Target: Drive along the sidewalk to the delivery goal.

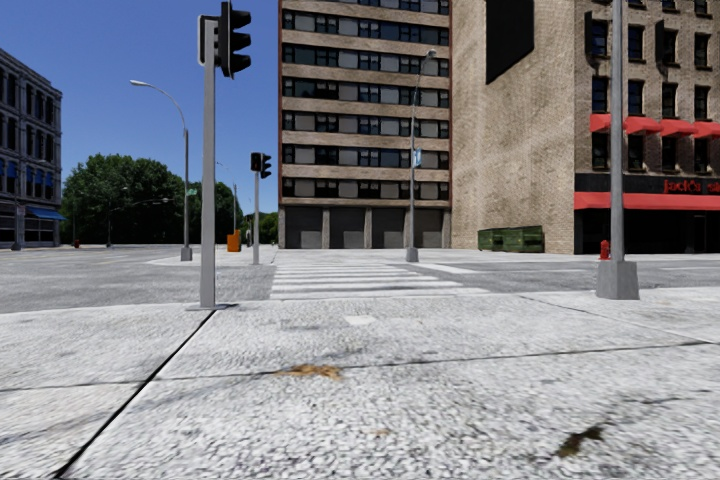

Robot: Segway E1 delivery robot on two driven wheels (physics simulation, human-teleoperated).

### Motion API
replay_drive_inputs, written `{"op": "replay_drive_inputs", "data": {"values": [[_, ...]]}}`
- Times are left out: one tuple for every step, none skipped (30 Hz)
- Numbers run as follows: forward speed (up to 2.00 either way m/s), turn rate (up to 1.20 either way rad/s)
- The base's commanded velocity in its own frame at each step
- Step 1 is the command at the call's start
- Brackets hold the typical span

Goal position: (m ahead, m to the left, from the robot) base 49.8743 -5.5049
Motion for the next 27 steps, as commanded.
{"op": "replay_drive_inputs", "data": {"values": [[2.00, 0.00], [2.00, 0.00], [2.00, 0.00], [2.00, 0.00], [2.00, 0.00], [2.00, 0.00], [2.00, 0.00], [2.00, 0.00], [2.00, 0.00], [2.00, 0.00], [2.00, 0.00], [2.00, 0.00], [2.00, 0.00], [2.00, 0.00], [2.00, 0.00], [2.00, 0.00], [2.00, 0.00], [2.00, 0.00], [2.00, 0.00], [2.00, 0.00], [2.00, 0.00], [2.00, 0.00], [2.00, 0.00], [2.00, 0.00], [2.00, 0.00], [2.00, 0.00], [2.00, 0.00]]}}
